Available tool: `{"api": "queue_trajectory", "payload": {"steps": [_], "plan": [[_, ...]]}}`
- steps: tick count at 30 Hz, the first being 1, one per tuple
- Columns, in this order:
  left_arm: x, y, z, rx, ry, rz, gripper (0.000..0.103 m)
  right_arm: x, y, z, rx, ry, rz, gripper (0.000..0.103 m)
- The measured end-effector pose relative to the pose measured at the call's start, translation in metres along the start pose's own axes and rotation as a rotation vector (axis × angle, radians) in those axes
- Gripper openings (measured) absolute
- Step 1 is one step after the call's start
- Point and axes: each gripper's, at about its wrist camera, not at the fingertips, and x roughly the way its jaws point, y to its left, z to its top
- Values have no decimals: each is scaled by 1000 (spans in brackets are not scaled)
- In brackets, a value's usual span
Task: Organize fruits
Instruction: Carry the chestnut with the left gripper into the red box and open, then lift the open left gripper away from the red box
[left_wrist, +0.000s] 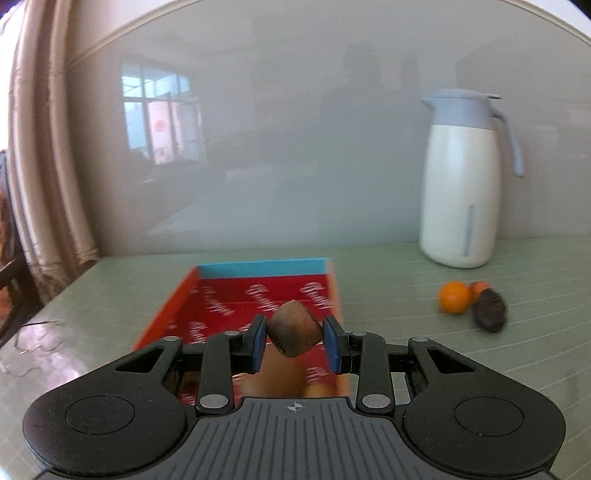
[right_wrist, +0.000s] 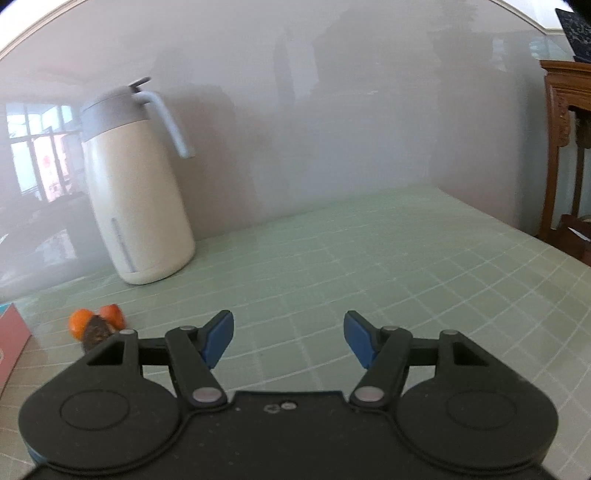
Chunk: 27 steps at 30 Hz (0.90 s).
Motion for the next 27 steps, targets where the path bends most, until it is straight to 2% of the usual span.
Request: {"api": "queue_trajectory", "payload": {"steps": [12,23,24,25,26,27], "plan": [[13,61,-20,-43,65,94,33,4,39,-6,-32,15,56,66],[28,71,-28,-67,115,102,34,5,57,-10,-60,16,70,67],[28,71,-28,-64,111,103,43,4,55,-10,-59,13,68,67],[26,70,-28,-61,105,107,61,4,54,-10,-59,12,65,67],[25,69,-28,-57,92,117,68,4,53,-9,-58,12,63,67],[23,68,-27,-54,83,108,70,4,52,-9,-57,12,61,67]]}}
